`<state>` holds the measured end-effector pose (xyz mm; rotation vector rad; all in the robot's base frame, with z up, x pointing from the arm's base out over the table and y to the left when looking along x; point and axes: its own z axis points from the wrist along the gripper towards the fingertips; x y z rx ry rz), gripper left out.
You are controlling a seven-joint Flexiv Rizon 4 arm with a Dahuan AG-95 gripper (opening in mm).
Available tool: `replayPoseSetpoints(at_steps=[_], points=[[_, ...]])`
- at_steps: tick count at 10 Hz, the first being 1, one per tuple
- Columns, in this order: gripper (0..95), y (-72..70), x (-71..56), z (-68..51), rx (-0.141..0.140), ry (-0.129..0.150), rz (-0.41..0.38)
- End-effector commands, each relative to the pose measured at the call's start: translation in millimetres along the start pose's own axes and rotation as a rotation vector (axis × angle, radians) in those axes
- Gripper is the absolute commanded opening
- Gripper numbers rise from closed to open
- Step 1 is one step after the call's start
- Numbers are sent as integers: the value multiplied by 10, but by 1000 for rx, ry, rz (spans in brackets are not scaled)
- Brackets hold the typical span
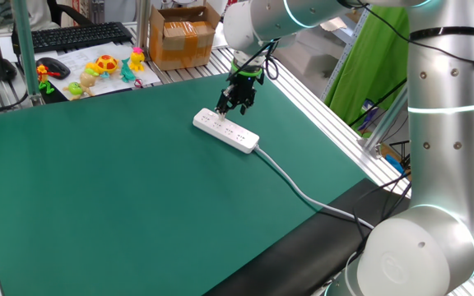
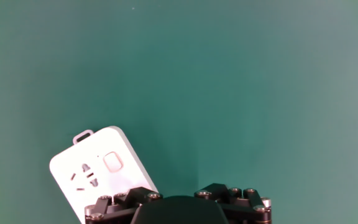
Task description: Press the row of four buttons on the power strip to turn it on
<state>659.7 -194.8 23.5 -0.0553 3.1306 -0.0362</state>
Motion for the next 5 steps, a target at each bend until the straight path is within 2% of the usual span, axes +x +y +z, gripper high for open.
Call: replayPoseSetpoints(at_steps=[1,5], points=[[760,4,-15,26,0,-3,-16],[760,-5,-76,43,4,1,-36]])
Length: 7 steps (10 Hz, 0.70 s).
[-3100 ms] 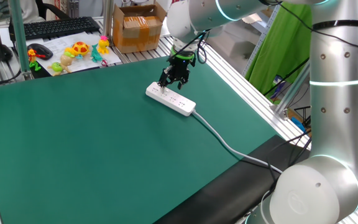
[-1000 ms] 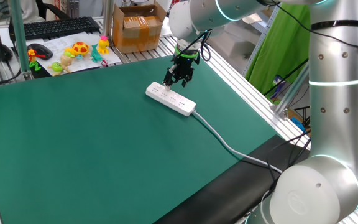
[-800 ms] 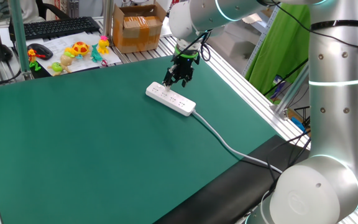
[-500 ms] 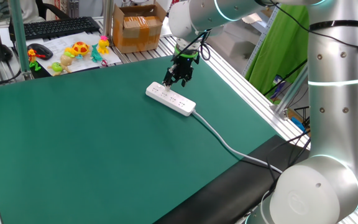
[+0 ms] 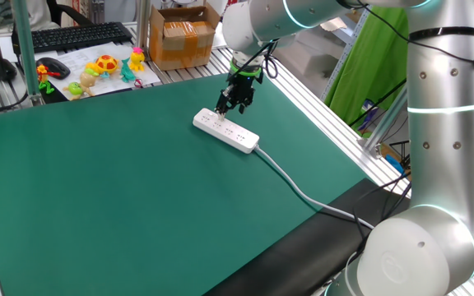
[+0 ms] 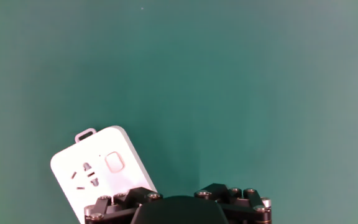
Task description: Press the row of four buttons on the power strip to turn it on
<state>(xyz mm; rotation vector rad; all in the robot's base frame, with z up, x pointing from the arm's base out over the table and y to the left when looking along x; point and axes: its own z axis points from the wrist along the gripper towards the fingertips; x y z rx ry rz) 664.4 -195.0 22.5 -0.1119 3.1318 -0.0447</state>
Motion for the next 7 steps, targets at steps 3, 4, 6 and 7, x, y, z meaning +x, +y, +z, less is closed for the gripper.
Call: replayPoseSetpoints(at_steps=[3,4,6,7], points=[[760,-3,-39,63,-3,1,-1],[760,-3,-38,60,-3,3,0],[760,-10,-31,41,-5,4,-6],[760,-14,-26,28,-3,5,-32]])
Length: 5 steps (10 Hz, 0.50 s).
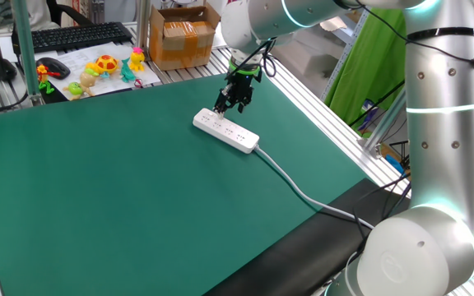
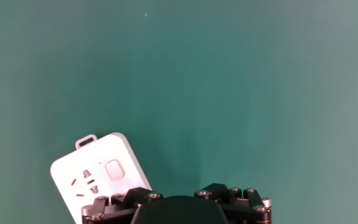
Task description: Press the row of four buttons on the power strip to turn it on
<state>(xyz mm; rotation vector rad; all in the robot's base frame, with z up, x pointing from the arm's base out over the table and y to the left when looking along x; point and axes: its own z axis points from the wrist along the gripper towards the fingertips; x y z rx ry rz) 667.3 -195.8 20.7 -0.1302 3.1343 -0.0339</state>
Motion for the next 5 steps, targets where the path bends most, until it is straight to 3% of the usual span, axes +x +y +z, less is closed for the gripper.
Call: replayPoseSetpoints(at_steps=[1,5], points=[[760,-6,4,8,4,5,-29],[760,-28,-18,-36,-1,4,-53]])
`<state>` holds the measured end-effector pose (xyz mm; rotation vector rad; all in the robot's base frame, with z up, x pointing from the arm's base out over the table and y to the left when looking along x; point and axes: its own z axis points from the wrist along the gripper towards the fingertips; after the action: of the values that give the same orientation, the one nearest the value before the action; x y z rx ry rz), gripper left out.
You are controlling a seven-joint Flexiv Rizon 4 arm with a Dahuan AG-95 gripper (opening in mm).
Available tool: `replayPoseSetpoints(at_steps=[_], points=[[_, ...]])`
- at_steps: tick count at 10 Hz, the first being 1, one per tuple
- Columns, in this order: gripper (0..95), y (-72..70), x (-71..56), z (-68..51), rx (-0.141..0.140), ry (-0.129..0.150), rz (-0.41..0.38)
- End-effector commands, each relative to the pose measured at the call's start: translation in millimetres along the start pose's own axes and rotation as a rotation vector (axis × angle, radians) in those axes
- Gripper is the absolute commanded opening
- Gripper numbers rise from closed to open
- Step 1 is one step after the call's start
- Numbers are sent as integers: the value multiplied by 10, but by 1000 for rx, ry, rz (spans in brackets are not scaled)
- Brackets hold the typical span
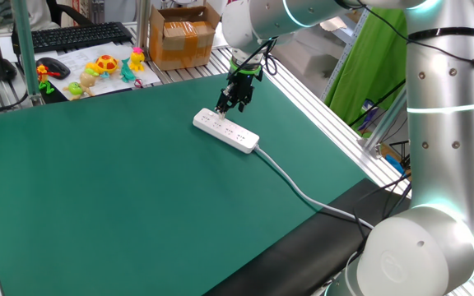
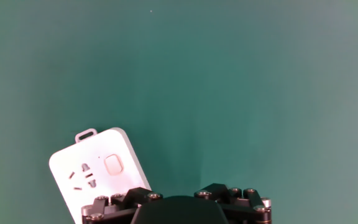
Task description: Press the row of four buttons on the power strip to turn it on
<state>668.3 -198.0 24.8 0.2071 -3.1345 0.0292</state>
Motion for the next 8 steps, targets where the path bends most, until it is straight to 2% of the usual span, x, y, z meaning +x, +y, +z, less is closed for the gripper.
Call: replayPoseSetpoints(at_steps=[1,8], points=[[760,-4,-9,5,4,0,-13],[760,1,-16,22,8,18,-98]])
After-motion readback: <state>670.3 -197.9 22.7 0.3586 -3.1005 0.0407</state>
